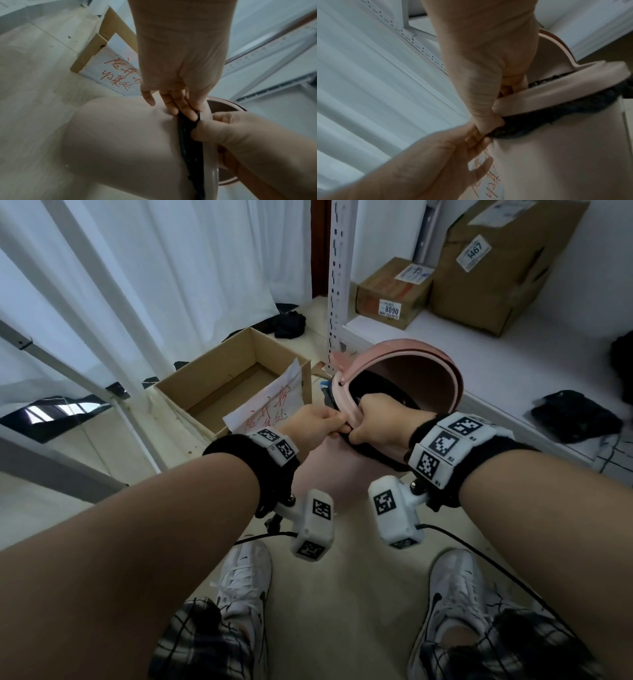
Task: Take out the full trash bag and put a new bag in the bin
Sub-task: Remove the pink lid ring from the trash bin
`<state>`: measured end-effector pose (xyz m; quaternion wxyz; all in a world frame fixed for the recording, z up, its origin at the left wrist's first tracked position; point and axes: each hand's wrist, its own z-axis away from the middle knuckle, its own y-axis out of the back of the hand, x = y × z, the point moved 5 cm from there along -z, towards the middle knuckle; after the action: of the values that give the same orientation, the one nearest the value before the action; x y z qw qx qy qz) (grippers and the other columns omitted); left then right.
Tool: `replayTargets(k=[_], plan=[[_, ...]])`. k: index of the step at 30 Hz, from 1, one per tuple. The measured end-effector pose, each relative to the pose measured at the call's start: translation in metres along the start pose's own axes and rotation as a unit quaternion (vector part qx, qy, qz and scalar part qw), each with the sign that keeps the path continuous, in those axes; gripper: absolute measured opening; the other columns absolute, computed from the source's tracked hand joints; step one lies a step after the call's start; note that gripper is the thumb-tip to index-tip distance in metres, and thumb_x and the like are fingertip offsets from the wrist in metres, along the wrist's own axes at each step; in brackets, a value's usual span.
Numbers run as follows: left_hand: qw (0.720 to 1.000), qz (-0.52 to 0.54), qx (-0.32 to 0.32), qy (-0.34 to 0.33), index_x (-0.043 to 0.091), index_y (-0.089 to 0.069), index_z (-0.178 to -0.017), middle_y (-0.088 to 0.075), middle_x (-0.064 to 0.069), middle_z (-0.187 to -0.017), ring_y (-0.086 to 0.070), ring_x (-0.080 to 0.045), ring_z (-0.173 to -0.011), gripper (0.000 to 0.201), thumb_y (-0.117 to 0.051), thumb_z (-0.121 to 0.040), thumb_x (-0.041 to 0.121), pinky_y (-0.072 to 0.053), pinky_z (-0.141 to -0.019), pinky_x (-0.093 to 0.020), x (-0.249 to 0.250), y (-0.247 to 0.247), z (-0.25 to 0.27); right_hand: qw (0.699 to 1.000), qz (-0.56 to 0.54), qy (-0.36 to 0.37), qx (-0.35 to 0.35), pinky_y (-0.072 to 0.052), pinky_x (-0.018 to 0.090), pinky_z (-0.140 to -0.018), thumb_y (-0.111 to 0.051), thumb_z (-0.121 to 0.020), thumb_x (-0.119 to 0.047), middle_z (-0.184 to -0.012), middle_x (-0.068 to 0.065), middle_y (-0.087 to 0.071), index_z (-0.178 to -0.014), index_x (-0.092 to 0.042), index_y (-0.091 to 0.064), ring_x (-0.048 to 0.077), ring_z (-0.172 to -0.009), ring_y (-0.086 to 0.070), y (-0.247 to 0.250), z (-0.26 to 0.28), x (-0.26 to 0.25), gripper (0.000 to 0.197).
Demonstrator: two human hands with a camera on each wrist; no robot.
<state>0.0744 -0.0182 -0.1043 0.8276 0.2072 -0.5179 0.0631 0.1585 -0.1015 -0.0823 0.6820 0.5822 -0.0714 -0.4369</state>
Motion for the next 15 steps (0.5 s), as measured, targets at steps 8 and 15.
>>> replayTargets(k=[8,15], plan=[[0.990,0.123,0.057,0.049,0.014,-0.044,-0.079,-0.044,-0.007,-0.068,-0.045,-0.013,-0.061,0.018,-0.054,-0.094,0.015,-0.048,-0.063,-0.028,0.000,-0.005,-0.005,0.998,-0.014,0.003,0.068,-0.035,0.027,-0.068,-0.070,-0.078,-0.020,-0.095,0.006,-0.046,-0.096,-0.010,-0.050,0.020,-0.084,-0.044,0.009,0.001,0.007,0.029],[0.998,-0.025,0.042,0.034,0.018,-0.037,-0.064,-0.046,-0.008,-0.076,-0.048,-0.024,-0.082,0.034,-0.059,-0.091,0.023,-0.049,-0.093,-0.050,0.000,-0.012,-0.013,0.998,0.011,0.030,0.053,-0.028,0.025,-0.052,-0.066,-0.080,-0.020,-0.081,0.003,-0.047,-0.087,-0.008,-0.046,0.022,-0.079,-0.045,0.010,0.003,0.016,0.024]])
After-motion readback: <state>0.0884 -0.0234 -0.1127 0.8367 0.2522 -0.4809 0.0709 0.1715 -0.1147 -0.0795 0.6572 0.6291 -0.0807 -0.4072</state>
